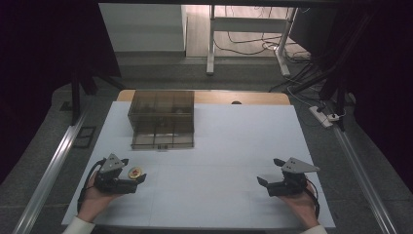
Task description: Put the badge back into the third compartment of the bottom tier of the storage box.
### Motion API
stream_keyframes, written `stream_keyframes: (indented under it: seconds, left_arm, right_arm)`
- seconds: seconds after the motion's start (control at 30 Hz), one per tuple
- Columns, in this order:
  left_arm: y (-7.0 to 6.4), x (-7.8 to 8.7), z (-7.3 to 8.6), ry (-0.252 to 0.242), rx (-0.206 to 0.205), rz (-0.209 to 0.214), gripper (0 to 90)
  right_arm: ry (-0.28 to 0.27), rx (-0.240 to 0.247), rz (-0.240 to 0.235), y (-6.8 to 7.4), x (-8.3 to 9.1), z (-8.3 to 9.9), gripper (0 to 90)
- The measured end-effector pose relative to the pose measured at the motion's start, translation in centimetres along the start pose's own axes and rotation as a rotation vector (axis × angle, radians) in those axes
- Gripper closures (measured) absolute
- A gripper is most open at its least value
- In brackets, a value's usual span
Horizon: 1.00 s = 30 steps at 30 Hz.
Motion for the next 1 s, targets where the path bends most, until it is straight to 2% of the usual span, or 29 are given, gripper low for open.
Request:
stream_keyframes:
  seconds: [0.3,0.5,1.0]
  left_arm:
    - [0.3,-0.1,-1.1,0.005,-0.007,-0.003,12.5]
    - [0.7,-0.6,-1.9,0.018,0.004,-0.003,13.3]
    - [1.7,-1.9,-2.4,0.086,0.015,-0.008,14.0]
  right_arm:
    - [0.0,0.002,-0.004,0.2,-0.2,0.0,6.0]
    - [0.017,0.009,0.0,0.4,-0.3,0.2,6.4]
    - [0.033,0.016,-0.005,0.5,-1.1,0.0,6.4]
Point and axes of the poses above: each handheld gripper's, and its own axes: x roughly backward along the jaws, z roughly out of its underside, y roughly to its left, the point moved 2 cm from there along -x, roughly forward along the jaws, and after that the axes turned 2 degrees about -y, right-handed, at the moved point
